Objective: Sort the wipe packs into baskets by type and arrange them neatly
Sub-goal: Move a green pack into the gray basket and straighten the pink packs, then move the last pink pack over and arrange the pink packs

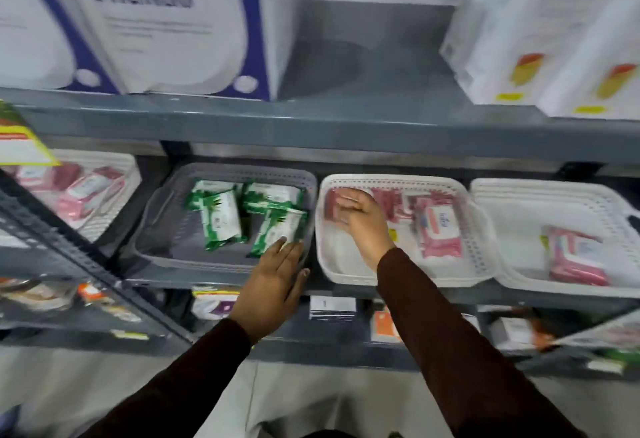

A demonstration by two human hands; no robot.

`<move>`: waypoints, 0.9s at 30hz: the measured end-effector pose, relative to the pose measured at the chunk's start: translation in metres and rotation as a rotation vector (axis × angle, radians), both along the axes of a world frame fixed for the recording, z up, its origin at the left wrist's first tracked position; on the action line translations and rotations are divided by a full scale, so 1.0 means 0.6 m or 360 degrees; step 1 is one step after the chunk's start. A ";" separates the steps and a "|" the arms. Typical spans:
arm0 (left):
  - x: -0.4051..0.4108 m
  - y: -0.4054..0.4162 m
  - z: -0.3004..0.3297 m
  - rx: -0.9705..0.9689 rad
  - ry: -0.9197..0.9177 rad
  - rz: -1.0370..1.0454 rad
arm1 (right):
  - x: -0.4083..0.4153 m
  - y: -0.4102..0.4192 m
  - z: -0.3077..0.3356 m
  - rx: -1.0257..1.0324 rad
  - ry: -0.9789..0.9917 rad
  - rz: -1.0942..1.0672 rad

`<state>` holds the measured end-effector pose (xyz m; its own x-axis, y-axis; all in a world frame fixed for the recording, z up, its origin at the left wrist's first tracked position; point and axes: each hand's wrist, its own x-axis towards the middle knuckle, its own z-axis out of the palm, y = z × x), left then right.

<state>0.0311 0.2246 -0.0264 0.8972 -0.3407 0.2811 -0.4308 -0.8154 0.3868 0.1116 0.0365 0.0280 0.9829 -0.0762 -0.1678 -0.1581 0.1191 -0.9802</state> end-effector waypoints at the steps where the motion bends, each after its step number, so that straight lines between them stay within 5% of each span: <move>1: 0.000 -0.034 0.002 -0.0014 -0.0012 -0.0050 | -0.009 -0.043 0.003 -0.0024 -0.0030 -0.0081; 7: -0.008 -0.216 -0.004 0.0120 0.0064 -0.0191 | -0.042 -0.307 -0.003 -0.0276 -0.0080 -0.0754; 10: -0.010 -0.278 -0.013 0.0204 0.0104 -0.0248 | -0.063 -0.424 -0.026 -0.0772 0.0046 -0.0999; 16: -0.016 -0.383 -0.021 0.0263 0.0019 -0.0274 | -0.085 -0.606 -0.054 -0.1799 0.0657 -0.0923; 20: -0.024 -0.399 -0.025 0.0252 0.0042 -0.0160 | -0.085 -0.650 -0.061 -0.1787 0.0901 -0.0809; 27: -0.034 -0.344 -0.030 0.0233 -0.0026 -0.0001 | -0.075 -0.656 -0.065 -0.1844 0.0820 -0.0904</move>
<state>0.0109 0.0182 -0.0445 0.8928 -0.3796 0.2427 -0.4364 -0.8624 0.2566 0.0667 -0.3572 -0.0109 0.6179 -0.7836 -0.0652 -0.7325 -0.5435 -0.4100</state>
